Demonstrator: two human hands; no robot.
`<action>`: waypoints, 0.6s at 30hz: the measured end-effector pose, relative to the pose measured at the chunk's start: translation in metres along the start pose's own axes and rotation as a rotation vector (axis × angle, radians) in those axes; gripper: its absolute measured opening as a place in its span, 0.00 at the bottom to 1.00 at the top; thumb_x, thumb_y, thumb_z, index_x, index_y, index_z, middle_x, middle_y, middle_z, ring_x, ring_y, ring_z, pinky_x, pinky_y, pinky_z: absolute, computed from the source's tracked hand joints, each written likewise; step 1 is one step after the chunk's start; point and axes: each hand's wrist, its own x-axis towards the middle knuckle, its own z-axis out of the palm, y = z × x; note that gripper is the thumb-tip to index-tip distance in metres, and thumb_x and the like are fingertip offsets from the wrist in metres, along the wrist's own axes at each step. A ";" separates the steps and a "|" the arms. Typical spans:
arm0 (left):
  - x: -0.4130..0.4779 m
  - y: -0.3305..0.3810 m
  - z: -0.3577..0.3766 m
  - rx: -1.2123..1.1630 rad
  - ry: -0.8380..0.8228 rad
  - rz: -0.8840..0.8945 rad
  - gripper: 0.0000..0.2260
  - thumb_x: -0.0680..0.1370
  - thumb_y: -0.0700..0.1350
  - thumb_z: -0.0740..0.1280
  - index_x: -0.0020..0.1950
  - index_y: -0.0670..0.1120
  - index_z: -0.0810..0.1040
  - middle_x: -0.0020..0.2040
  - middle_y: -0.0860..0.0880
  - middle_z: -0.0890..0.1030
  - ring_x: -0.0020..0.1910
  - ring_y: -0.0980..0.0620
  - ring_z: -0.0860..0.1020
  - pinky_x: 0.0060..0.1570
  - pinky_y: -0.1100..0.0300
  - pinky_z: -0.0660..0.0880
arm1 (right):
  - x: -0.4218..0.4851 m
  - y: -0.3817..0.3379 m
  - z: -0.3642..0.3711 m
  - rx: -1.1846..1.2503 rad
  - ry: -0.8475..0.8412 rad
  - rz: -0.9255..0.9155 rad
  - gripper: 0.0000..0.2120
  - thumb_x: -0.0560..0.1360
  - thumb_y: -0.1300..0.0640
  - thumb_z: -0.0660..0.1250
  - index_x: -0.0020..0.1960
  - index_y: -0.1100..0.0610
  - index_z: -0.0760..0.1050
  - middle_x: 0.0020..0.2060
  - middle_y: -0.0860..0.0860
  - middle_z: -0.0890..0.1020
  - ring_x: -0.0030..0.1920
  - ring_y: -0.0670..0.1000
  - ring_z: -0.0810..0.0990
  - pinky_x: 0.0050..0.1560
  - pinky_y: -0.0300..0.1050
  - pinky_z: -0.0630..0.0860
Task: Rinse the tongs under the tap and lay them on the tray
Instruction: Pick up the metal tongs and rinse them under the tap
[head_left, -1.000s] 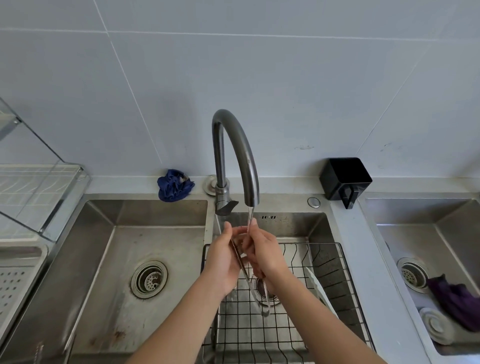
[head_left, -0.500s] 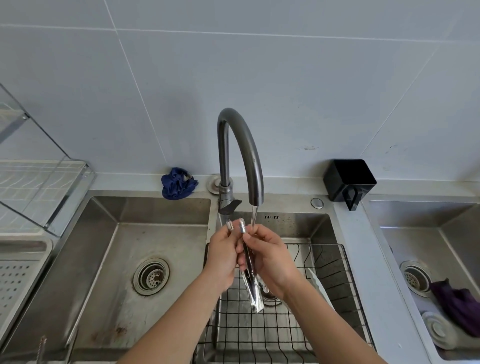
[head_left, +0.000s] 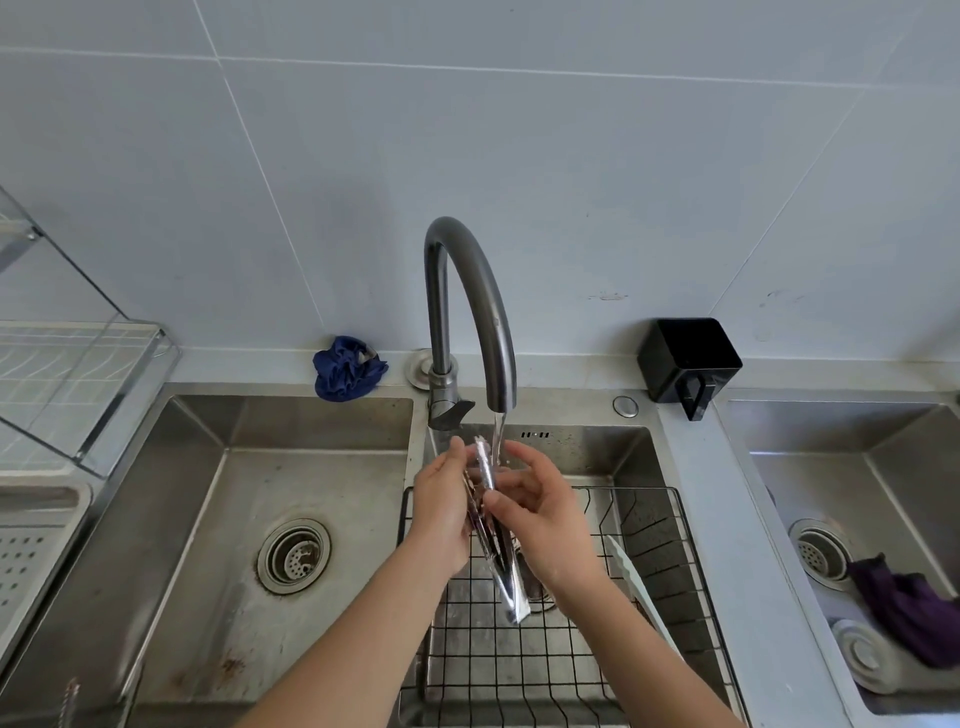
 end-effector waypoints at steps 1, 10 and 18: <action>0.003 0.004 0.000 -0.052 0.024 -0.014 0.18 0.84 0.55 0.60 0.56 0.43 0.83 0.48 0.37 0.86 0.46 0.40 0.84 0.54 0.43 0.79 | 0.001 0.004 0.000 -0.148 0.017 -0.021 0.19 0.77 0.61 0.73 0.66 0.49 0.77 0.48 0.48 0.86 0.49 0.46 0.84 0.50 0.39 0.80; 0.014 0.025 -0.019 -0.531 0.001 -0.058 0.18 0.85 0.53 0.57 0.59 0.39 0.76 0.42 0.37 0.86 0.41 0.41 0.86 0.40 0.49 0.82 | 0.030 -0.004 0.016 -0.792 -0.083 -0.061 0.20 0.84 0.37 0.51 0.51 0.53 0.71 0.40 0.51 0.84 0.39 0.56 0.83 0.41 0.52 0.79; 0.013 0.022 -0.030 -0.432 -0.178 0.001 0.13 0.81 0.45 0.65 0.65 0.48 0.78 0.55 0.41 0.86 0.59 0.41 0.83 0.56 0.46 0.79 | 0.052 -0.019 0.025 -0.360 -0.328 0.283 0.25 0.83 0.36 0.53 0.54 0.57 0.75 0.25 0.54 0.81 0.20 0.53 0.77 0.20 0.40 0.73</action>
